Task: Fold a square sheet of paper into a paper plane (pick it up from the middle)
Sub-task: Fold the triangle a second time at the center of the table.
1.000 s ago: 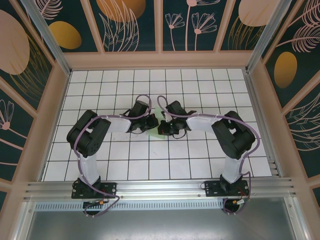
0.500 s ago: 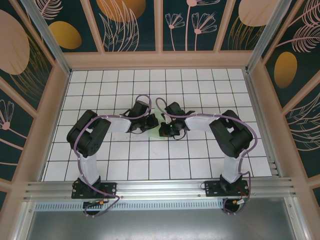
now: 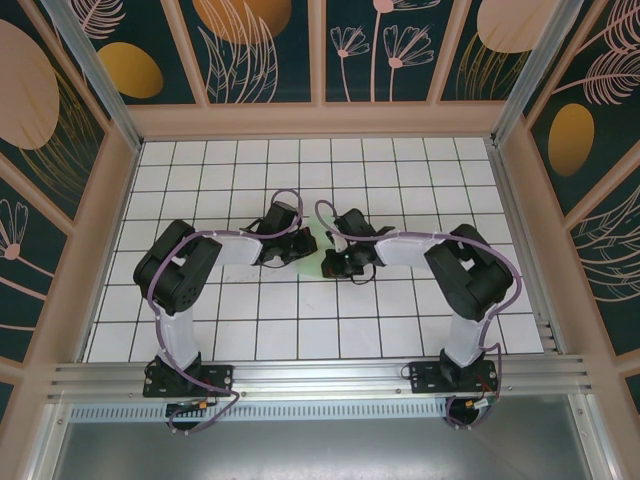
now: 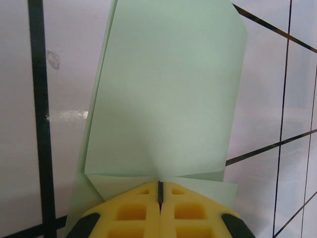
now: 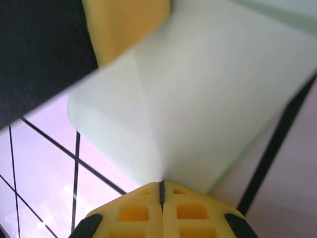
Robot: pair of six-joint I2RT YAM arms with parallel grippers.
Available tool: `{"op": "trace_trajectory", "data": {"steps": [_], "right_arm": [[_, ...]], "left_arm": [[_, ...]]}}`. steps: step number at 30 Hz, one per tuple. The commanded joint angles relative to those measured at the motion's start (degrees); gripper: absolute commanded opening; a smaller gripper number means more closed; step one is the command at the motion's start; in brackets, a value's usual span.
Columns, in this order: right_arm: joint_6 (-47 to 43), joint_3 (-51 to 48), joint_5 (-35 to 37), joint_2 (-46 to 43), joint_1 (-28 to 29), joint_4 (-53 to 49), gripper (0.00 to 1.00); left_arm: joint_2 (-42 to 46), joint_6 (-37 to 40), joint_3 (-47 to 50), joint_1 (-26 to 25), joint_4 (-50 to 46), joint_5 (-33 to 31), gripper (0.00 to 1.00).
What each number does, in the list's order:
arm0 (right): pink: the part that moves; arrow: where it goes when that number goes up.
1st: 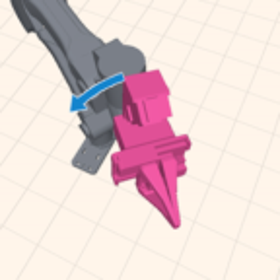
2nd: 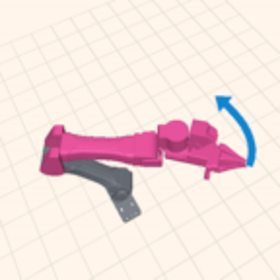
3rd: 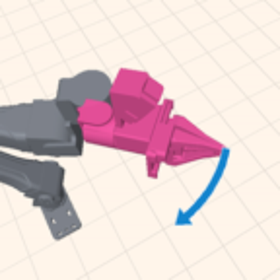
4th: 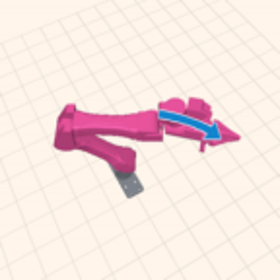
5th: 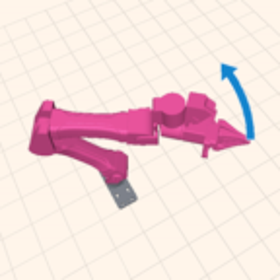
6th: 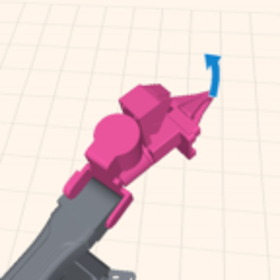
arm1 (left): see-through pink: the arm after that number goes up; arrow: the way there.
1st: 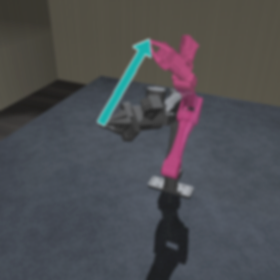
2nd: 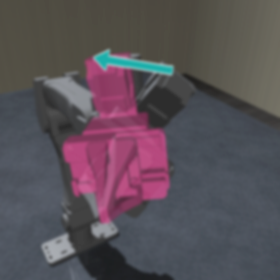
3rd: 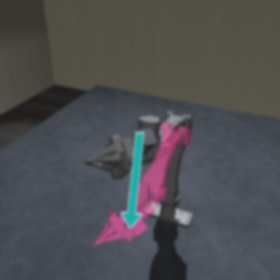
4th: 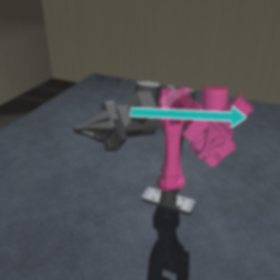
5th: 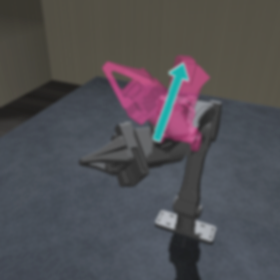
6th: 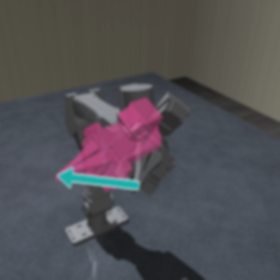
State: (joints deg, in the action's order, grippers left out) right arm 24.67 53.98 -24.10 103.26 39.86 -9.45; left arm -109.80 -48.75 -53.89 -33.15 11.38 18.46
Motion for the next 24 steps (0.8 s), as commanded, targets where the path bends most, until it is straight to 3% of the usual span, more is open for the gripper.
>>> {"op": "trace_trajectory", "data": {"steps": [1, 5, 10, 16, 24], "right_arm": [[-0.85, -3.76, -0.95, -2.40, 0.22, -6.03, 0.03], [-0.74, -4.46, 0.59, -5.11, -0.50, -4.61, 0.03], [6.06, -3.32, 2.19, -8.39, -1.29, 3.72, 0.04], [7.94, 0.99, 4.56, -2.19, -0.92, 5.13, 0.04], [6.15, 1.66, 0.34, 0.83, -0.61, 5.66, 0.04]], "left_arm": [[-3.19, -0.29, 2.65, -0.34, -7.78, -4.76, 0.05], [-2.92, -0.42, 2.71, -0.27, -7.08, -4.13, 0.05], [-2.74, -0.72, 2.91, -0.29, -6.21, -3.53, 0.05], [-2.88, -0.99, 2.67, -0.25, -5.80, -3.08, 0.05], [-2.75, -1.10, 2.67, -0.32, -5.47, -2.72, 0.05]]}}
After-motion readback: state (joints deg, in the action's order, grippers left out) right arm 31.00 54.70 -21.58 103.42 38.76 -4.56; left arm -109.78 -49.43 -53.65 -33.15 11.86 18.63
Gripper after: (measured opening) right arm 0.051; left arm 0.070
